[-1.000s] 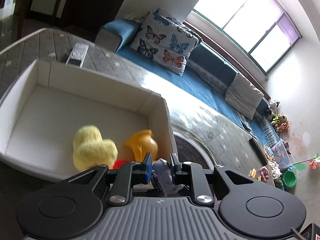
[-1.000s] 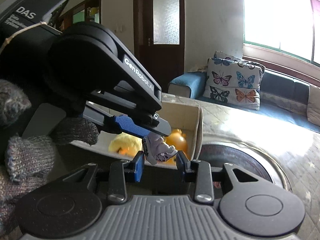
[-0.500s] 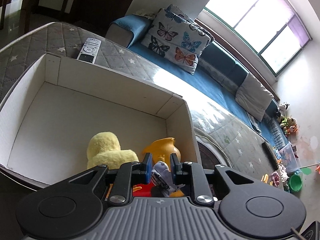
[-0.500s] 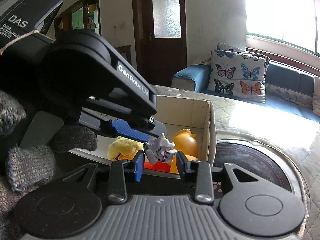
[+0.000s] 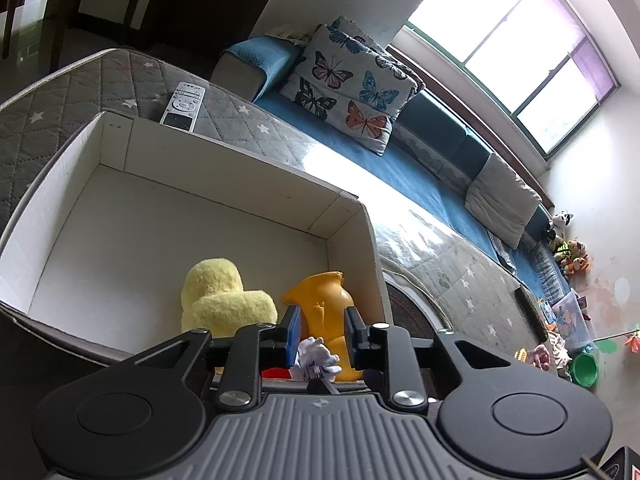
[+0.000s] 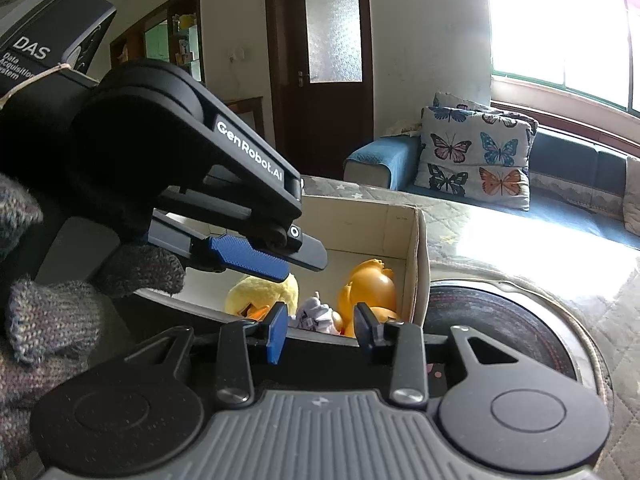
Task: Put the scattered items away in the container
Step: 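Open the right gripper to drop the figurine into the box, then move the right tool to the small yellow rubber duck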
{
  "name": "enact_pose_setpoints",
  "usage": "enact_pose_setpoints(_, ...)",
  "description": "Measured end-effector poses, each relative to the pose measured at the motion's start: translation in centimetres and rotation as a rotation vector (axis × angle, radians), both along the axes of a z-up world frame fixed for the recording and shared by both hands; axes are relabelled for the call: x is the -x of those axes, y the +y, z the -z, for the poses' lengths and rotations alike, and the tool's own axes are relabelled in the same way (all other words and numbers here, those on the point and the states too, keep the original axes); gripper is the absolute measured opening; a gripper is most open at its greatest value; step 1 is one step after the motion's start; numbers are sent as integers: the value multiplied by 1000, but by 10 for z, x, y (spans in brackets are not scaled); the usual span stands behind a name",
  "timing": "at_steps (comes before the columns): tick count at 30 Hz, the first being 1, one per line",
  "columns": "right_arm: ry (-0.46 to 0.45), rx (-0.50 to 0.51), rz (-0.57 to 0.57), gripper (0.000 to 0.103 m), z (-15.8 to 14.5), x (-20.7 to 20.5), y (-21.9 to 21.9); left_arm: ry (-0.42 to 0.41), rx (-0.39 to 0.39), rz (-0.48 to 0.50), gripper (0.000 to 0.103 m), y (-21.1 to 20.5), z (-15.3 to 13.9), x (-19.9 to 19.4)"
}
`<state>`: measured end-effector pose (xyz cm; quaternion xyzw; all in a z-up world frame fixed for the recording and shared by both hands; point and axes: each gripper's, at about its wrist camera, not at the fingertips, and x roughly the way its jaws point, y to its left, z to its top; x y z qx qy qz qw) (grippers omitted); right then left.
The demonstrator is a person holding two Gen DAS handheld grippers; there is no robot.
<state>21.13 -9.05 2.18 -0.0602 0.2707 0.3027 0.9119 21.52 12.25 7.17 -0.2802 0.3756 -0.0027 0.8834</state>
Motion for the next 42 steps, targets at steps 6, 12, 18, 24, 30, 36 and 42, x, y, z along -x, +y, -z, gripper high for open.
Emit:
enact_pose_setpoints(6, -15, 5, 5, 40, -4, 14, -10, -7, -1, 5, 26, -3, -4, 11)
enact_pose_setpoints(12, -22, 14, 12, 44, -8, 26, -22, -10, -8, 37, 26, -16, -6, 24)
enact_pose_setpoints(18, -15, 16, 31, 47, -6, 36, -34, -3, -10, 75, 26, -32, -3, 36)
enact_pose_setpoints(24, -3, 16, 50, 52, -1, 44, -46, 12, -18, 104, 28, -47, 2, 47)
enact_pose_setpoints(30, 6, 19, 66, 59, 5, 52, -57, 37, -23, 126, 28, -59, 11, 56)
enact_pose_setpoints(36, 21, 22, 94, 67, 11, 58, -70, 53, -41, 155, 28, -75, 17, 61)
enact_pose_setpoints(42, 31, 20, 119, 71, 15, 61, -81, 67, -48, 183, 28, -89, 21, 63)
